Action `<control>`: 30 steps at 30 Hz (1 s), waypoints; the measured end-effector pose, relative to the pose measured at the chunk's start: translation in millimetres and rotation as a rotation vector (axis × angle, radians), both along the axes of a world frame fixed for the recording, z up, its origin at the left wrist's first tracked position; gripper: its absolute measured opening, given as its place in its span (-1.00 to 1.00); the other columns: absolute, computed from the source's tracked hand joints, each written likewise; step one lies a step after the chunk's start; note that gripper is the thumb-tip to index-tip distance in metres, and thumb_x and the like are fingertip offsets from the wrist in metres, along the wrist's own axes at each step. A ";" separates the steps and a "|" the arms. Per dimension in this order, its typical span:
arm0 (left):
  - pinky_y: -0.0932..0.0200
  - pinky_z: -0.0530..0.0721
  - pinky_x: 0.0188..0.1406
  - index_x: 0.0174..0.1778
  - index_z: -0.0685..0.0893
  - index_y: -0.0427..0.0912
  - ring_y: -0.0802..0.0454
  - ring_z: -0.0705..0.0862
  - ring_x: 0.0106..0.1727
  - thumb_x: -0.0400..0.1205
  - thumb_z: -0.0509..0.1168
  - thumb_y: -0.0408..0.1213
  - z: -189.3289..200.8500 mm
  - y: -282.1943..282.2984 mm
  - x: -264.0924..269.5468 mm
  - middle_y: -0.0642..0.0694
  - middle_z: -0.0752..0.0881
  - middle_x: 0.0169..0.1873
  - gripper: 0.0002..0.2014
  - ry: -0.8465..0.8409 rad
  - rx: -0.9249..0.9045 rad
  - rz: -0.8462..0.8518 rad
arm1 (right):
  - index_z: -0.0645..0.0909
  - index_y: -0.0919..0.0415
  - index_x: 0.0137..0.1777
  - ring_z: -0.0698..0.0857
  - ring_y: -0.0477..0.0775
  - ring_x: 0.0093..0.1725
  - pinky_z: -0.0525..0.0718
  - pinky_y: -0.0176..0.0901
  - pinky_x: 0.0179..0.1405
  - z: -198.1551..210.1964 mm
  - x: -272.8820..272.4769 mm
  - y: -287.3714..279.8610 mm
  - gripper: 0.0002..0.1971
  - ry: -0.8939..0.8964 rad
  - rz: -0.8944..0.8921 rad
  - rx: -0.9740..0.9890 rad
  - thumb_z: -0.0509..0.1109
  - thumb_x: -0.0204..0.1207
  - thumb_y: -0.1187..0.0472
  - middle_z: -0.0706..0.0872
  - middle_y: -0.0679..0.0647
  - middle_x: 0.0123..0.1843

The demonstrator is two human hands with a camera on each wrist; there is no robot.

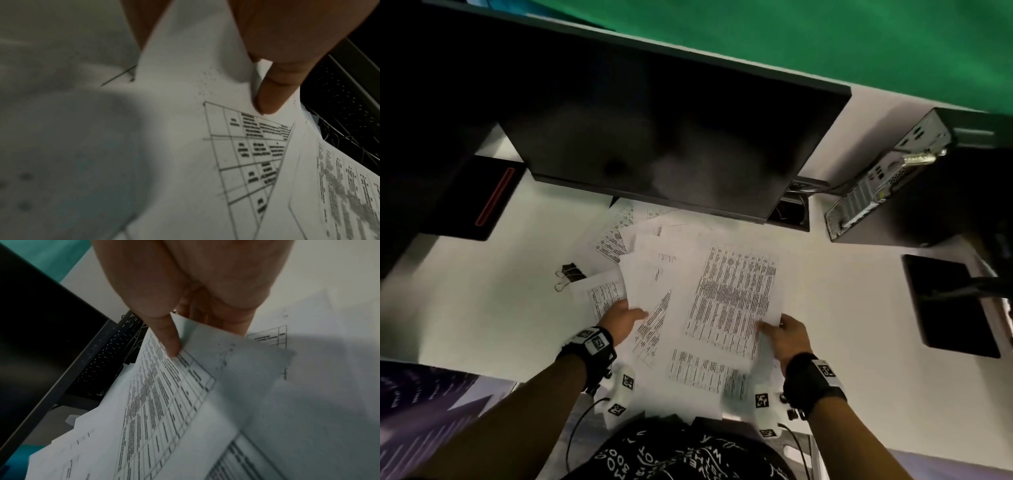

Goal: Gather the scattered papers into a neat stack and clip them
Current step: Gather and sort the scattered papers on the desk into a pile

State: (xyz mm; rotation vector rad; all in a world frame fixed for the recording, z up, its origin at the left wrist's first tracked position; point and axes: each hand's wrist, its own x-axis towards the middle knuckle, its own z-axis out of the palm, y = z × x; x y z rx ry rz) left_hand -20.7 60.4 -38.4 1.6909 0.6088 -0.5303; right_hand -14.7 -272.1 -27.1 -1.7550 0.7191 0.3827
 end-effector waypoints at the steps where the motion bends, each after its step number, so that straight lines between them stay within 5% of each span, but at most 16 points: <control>1: 0.17 0.46 0.20 0.20 0.73 -0.25 -0.08 0.68 0.17 0.58 0.38 -0.38 -0.6 -0.9 0.0 -0.10 0.77 0.06 -0.73 0.000 -0.005 0.019 | 0.75 0.09 -0.06 0.82 0.25 0.04 0.74 0.26 0.23 -1.6 -0.2 -0.6 -0.84 -0.013 -0.011 -0.015 0.54 0.48 0.36 0.85 0.16 -0.01; 5: 0.18 0.41 0.25 0.29 0.67 -0.24 0.01 0.61 0.17 0.69 0.28 -0.26 0.7 -4.5 -2.0 -0.05 0.71 0.09 -0.72 -0.020 0.000 0.075 | 0.71 0.16 0.00 0.80 0.29 0.06 0.74 0.30 0.21 -4.3 -3.4 0.4 -0.80 -0.035 -0.047 -0.028 0.48 0.48 0.45 0.83 0.21 0.03; 8: 0.15 0.45 0.27 0.30 0.68 -0.26 -0.02 0.65 0.21 0.68 0.30 -0.30 -1.0 -3.5 -2.7 -0.08 0.73 0.11 -0.72 -0.018 -0.029 0.097 | 0.67 0.26 0.06 0.79 0.30 0.01 0.79 0.31 0.07 -4.2 -4.1 8.7 -0.66 -0.019 -0.019 -0.030 0.51 0.28 0.46 0.82 0.25 0.05; 11: -0.01 0.57 0.31 0.15 0.76 -0.22 -0.17 0.72 0.20 0.56 0.40 -0.43 0.8 -2.1 -0.5 -0.12 0.81 0.04 -0.75 0.037 -0.106 0.114 | 0.54 0.28 0.31 0.74 0.30 0.16 0.73 0.28 0.21 -11.1 -0.9 16.2 -0.46 0.025 0.105 -0.148 0.54 0.31 0.39 0.76 0.23 0.22; 15: -0.09 0.56 0.36 0.15 0.79 -0.12 -0.09 0.73 0.19 0.50 0.51 -0.24 6.2 -2.2 3.7 -0.03 0.83 0.04 -0.71 0.019 -0.128 0.086 | 0.36 0.30 0.53 0.63 0.30 0.37 0.63 0.08 0.37 -8.5 1.9 27.9 -0.36 0.078 0.317 -0.305 0.47 0.46 0.31 0.64 0.24 0.43; 17: -0.07 0.59 0.33 0.17 0.78 -0.07 -0.05 0.73 0.17 0.46 0.55 -0.14 7.6 -3.0 4.8 0.00 0.82 0.06 -0.65 -0.005 -0.069 0.044 | 0.37 0.32 0.51 0.61 0.29 0.39 0.61 0.02 0.35 -5.9 2.5 34.3 -0.37 0.065 0.429 -0.353 0.50 0.47 0.25 0.62 0.22 0.40; 22: 0.17 0.55 0.16 0.32 0.66 -0.21 -0.08 0.68 0.20 0.55 0.48 -0.25 25.3 -16.5 2.7 -0.14 0.74 0.20 -0.59 -0.122 0.226 -0.167 | 0.34 0.20 0.60 0.42 0.20 0.54 0.40 0.03 0.56 -10.0 -1.6 42.1 -0.20 0.026 0.659 -0.337 0.52 0.47 -0.15 0.46 0.15 0.51; 25: 0.17 0.54 0.13 0.31 0.65 -0.24 -0.13 0.68 0.20 0.58 0.43 -0.32 40.6 -21.3 0.2 -0.18 0.74 0.18 -0.63 -0.181 0.259 -0.151 | 0.46 -0.03 0.48 0.58 0.14 0.42 0.58 0.14 0.45 -7.8 -2.4 33.7 -0.18 -0.030 0.597 -0.247 0.51 0.28 -0.41 0.61 -0.02 0.39; 28: 0.17 0.54 0.03 0.12 0.68 -0.23 -0.15 0.69 0.10 0.53 0.47 -0.39 63.6 -21.2 0.0 -0.12 0.76 -0.03 -0.74 -0.247 0.198 -0.057 | 0.30 0.08 0.61 0.54 0.10 0.43 0.56 0.10 0.46 5.3 -0.4 21.3 -0.06 -0.084 0.355 -0.129 0.67 0.30 -0.16 0.44 0.00 0.45; 30: 0.07 0.62 0.13 0.09 0.70 -0.20 -0.09 0.73 0.10 0.49 0.50 -0.39 78.9 -20.6 -1.2 -0.04 0.80 -0.07 -0.73 -0.256 0.051 -0.010 | 0.29 0.08 0.59 0.55 0.07 0.46 0.55 0.05 0.46 17.5 0.3 12.1 -0.03 -0.130 0.224 0.030 0.73 0.25 -0.08 0.51 -0.03 0.49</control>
